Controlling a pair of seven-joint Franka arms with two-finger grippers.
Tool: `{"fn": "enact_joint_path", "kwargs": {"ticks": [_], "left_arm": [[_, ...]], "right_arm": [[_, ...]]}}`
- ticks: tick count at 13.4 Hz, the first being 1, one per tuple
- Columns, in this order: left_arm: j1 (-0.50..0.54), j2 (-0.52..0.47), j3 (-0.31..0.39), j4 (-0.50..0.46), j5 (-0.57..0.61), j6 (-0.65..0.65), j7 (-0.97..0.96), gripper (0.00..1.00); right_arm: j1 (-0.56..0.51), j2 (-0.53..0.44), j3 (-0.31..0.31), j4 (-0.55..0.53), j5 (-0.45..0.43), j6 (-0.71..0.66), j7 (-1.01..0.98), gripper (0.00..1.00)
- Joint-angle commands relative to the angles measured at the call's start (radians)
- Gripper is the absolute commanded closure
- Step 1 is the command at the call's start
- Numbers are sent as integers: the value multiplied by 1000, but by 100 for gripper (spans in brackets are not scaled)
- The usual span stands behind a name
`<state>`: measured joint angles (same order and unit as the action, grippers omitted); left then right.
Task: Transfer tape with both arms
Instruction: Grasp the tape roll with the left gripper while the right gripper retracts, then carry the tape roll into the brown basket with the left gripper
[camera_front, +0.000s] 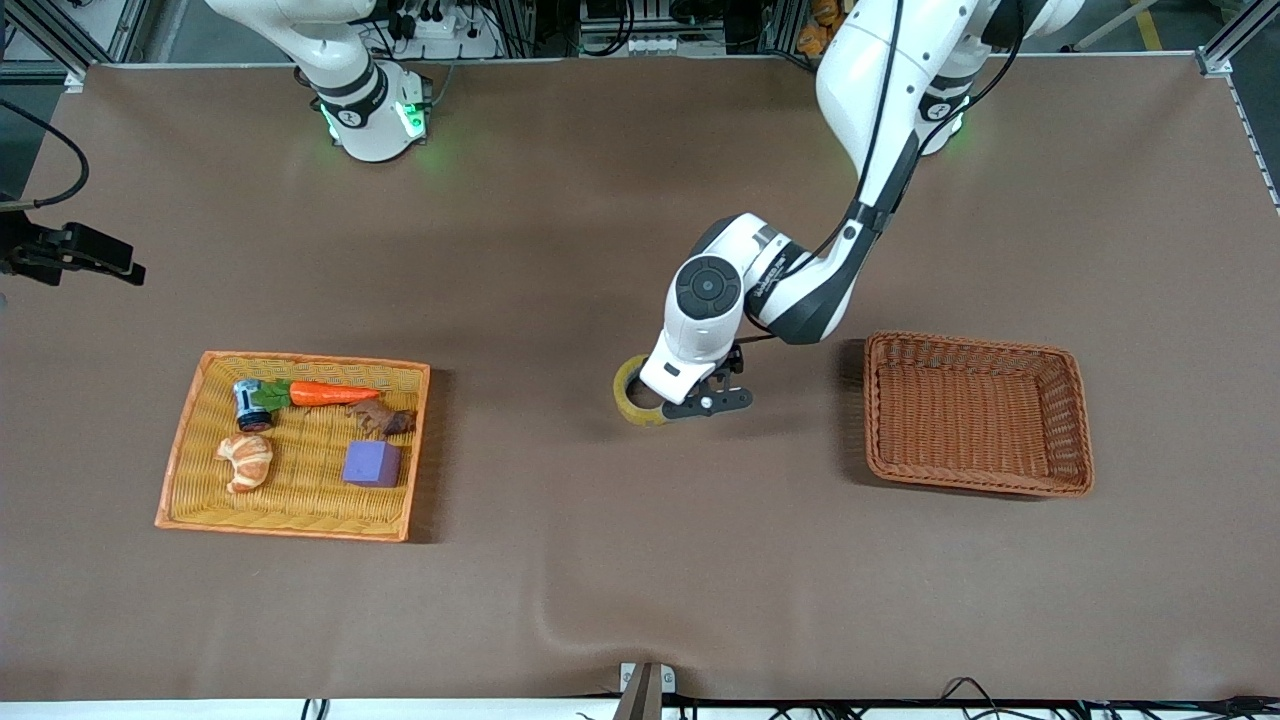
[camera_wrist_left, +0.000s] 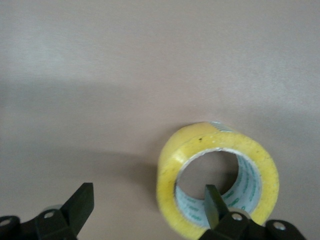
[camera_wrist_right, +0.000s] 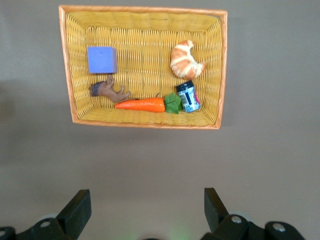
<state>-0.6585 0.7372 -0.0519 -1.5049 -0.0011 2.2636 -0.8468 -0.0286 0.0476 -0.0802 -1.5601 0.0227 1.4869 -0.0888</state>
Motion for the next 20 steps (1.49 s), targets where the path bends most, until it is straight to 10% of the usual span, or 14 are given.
{"fn": "enact_joint_path", "kwargs": {"ticks": [1,3,6,14,20], "left_arm": [[-7,51,-6,26,-28,68,8,9],[-6,74,-16,26,-28,123,9,32],[-4,86,-20,26,-28,142,9,99],[58,-125,7,-1,13,-8,44,100],[314,-321,-2,-26,38,-264,499,100]], "right_arm": [[-19,-43,28,-34,14,4,-6,0],[-10,-37,28,-31,13,35,-6,0],[2,-37,26,-28,6,52,-8,0],[-11,-34,20,-20,10,69,-40,0],[-5,-32,25,-17,8,70,-32,0]]}}
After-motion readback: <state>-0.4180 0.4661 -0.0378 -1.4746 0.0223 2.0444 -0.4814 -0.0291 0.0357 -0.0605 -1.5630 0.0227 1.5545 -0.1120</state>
